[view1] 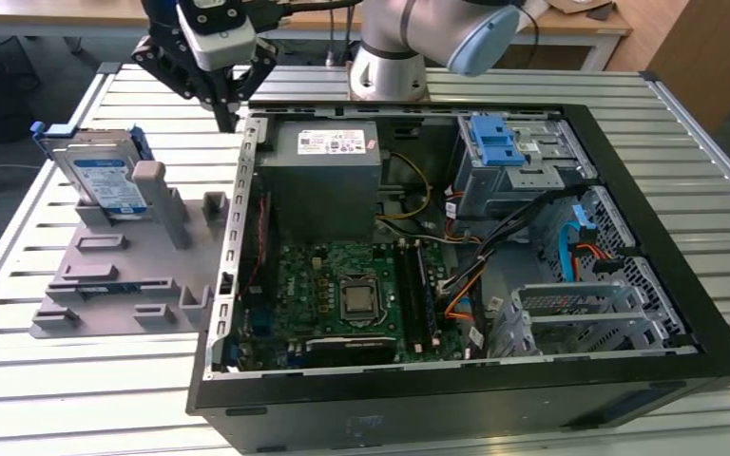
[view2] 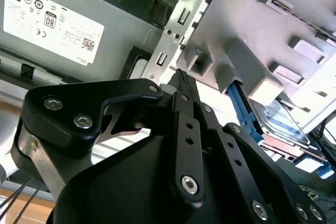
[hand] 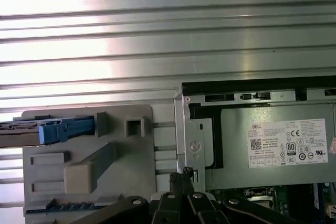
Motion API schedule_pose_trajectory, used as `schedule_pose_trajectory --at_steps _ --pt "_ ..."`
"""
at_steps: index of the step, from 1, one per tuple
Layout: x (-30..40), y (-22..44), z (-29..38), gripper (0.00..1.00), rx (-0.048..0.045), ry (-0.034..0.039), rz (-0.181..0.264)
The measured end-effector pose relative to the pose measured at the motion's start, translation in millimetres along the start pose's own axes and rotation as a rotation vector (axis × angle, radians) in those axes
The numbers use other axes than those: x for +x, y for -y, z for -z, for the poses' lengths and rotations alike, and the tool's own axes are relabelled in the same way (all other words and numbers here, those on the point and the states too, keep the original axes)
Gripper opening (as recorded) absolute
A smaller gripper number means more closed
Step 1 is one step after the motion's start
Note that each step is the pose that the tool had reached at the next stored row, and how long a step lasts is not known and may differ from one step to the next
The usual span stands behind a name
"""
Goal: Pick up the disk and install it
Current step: 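Reach for the disk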
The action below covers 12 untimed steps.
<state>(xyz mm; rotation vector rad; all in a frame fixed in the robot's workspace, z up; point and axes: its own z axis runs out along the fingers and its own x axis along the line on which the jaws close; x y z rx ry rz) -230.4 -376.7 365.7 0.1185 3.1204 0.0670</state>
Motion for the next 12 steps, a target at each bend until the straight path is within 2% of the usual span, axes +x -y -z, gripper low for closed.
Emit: schedule_pose_trajectory --at_steps 4,9,12 --pt "8.2 -1.0 -0.8 0.11 0.0002 -0.0029 0.000" --pt "19.5 -3.0 -1.2 0.11 0.0002 -0.0031 0.000" --pt "23.8 -4.4 -1.7 0.11 0.0000 -0.0030 0.000"
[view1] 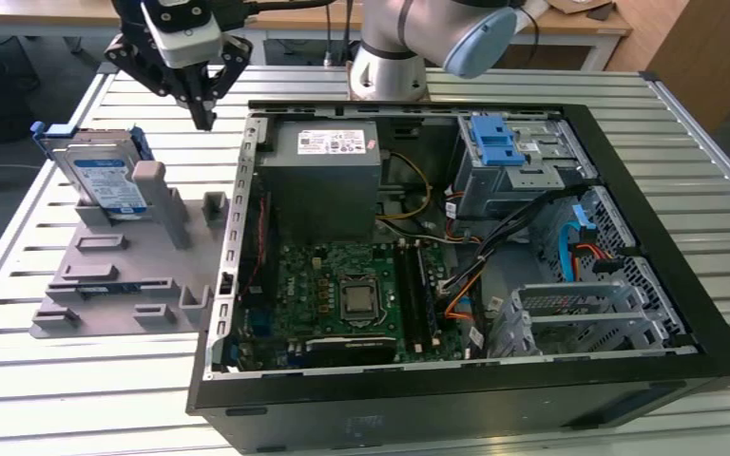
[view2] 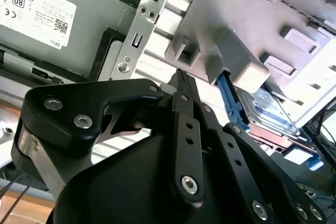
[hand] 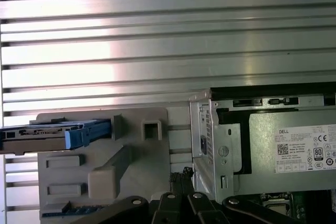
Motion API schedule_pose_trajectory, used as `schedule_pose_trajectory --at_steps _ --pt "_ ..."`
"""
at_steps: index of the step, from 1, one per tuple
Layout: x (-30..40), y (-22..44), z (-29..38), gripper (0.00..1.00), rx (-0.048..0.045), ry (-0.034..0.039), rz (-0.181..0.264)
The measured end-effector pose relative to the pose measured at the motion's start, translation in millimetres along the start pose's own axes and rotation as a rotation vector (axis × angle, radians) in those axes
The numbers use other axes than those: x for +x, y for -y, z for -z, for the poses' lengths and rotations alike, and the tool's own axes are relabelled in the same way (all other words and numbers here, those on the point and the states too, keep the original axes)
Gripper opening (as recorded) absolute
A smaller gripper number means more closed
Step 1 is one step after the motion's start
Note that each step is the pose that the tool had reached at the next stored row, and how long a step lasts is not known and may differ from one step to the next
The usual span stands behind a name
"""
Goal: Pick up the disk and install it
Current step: 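Reach for the disk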
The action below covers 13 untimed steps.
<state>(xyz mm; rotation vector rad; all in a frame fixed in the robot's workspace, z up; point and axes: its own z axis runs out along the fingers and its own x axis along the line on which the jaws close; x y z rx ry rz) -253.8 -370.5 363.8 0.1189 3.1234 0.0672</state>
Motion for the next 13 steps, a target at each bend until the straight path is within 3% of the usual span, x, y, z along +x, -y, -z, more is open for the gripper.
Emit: schedule_pose_trajectory --at_steps 13 --pt "4.6 -1.1 -0.2 0.11 0.0004 -0.0010 0.000"
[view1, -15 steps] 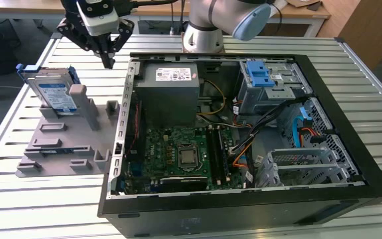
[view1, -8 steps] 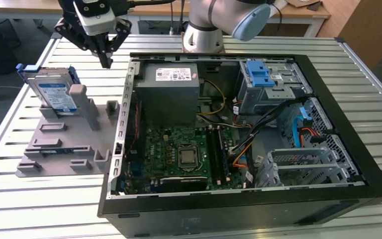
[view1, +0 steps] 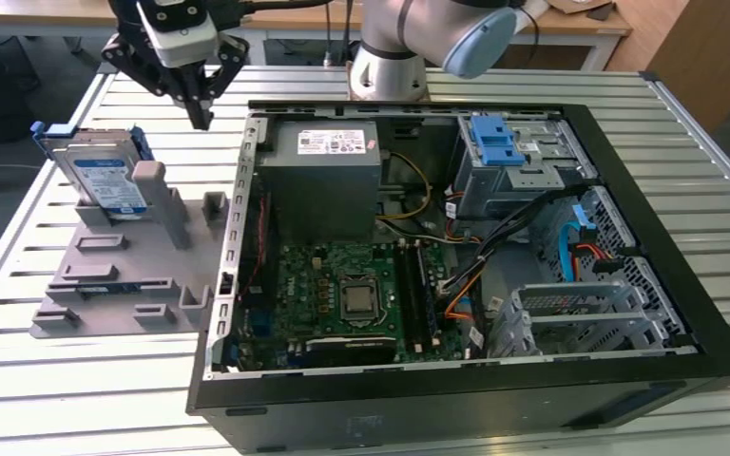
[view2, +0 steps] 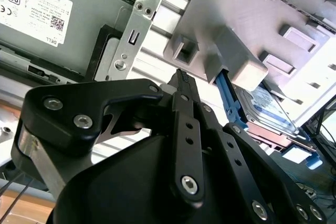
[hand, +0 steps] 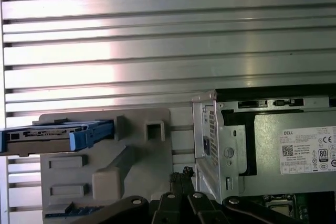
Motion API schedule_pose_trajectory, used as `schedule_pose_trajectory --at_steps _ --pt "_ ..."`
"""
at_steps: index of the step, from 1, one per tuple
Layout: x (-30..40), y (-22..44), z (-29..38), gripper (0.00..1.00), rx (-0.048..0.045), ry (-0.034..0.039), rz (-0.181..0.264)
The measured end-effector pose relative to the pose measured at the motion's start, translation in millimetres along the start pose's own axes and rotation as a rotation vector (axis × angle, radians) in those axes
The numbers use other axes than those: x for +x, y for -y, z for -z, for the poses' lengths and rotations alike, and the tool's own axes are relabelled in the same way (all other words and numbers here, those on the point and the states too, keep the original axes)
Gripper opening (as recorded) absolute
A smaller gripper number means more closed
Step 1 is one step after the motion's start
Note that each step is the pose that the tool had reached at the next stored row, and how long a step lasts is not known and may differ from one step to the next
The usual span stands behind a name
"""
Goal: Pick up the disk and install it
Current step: 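Reach for the disk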
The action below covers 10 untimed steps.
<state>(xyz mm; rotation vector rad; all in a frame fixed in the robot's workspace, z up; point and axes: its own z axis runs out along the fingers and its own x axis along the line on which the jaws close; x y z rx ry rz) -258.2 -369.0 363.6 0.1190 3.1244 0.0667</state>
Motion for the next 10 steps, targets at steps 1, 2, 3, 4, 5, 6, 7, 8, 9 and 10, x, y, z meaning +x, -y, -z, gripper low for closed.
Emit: schedule_pose_trajectory --at_steps 1,2,3,4,5,6,7,8,9,10 --pt "2.1 -0.1 -0.1 0.11 0.0000 -0.0003 0.000" --pt "4.3 -0.1 -0.2 0.11 0.0000 -0.0007 0.000" --pt "6.5 0.0 -0.1 0.11 0.0001 -0.0013 0.000" --pt "8.4 0.0 -0.3 0.11 0.0001 -0.0018 0.000" --pt "10.0 0.0 -0.3 0.11 0.0002 -0.0027 0.000" --pt "11.3 0.2 -0.6 0.11 0.0002 -0.0037 0.000" --pt "12.8 0.3 -0.8 0.11 0.0003 -0.0049 0.000" --pt "14.5 0.4 -1.1 0.11 0.0003 -0.0056 0.000" --pt "16.3 0.5 -1.4 0.11 0.0004 -0.0063 0.000" --pt "18.3 0.5 -1.5 0.11 0.0005 -0.0070 0.000"
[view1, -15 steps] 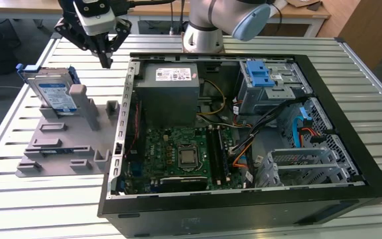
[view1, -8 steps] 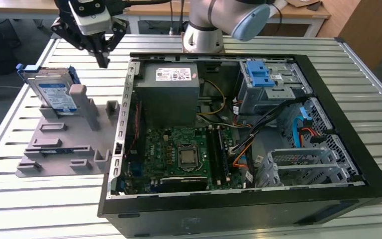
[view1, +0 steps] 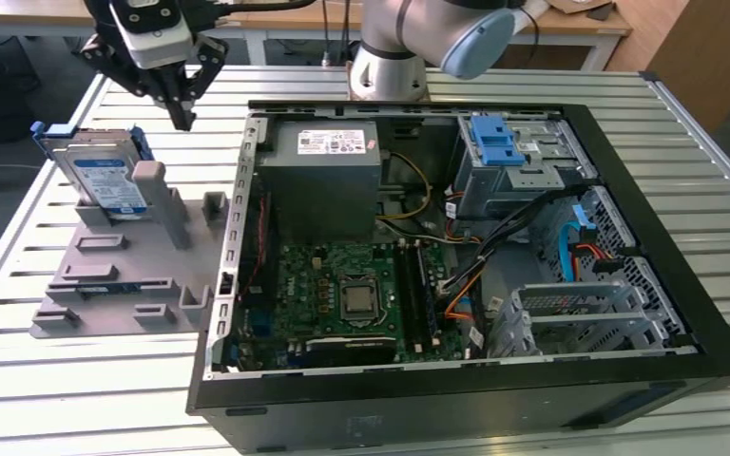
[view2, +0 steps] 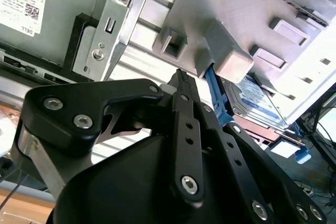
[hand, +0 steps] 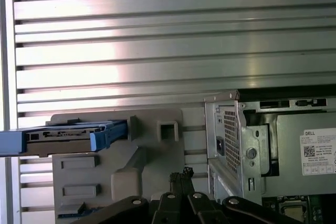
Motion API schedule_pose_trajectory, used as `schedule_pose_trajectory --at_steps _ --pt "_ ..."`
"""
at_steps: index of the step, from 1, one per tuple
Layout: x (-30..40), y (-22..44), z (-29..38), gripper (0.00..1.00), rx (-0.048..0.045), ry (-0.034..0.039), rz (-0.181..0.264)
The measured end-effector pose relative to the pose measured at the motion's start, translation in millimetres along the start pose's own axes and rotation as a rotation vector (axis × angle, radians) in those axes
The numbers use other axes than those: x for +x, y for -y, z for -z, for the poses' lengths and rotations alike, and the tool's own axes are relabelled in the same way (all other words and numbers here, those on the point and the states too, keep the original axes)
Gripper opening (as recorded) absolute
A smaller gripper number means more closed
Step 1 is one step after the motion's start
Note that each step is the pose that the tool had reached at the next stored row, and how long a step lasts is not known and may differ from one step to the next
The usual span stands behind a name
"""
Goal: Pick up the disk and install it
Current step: 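Reach for the disk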
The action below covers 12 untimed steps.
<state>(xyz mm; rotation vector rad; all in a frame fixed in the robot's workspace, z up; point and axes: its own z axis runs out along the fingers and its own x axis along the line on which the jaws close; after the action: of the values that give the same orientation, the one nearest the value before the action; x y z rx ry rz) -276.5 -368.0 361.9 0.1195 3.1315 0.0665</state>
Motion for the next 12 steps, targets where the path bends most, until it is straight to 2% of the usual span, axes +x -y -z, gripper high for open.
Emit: schedule_pose_trajectory --at_steps 12 --pt "26.2 -5.1 -1.2 0.11 0.0003 -0.0036 0.000"
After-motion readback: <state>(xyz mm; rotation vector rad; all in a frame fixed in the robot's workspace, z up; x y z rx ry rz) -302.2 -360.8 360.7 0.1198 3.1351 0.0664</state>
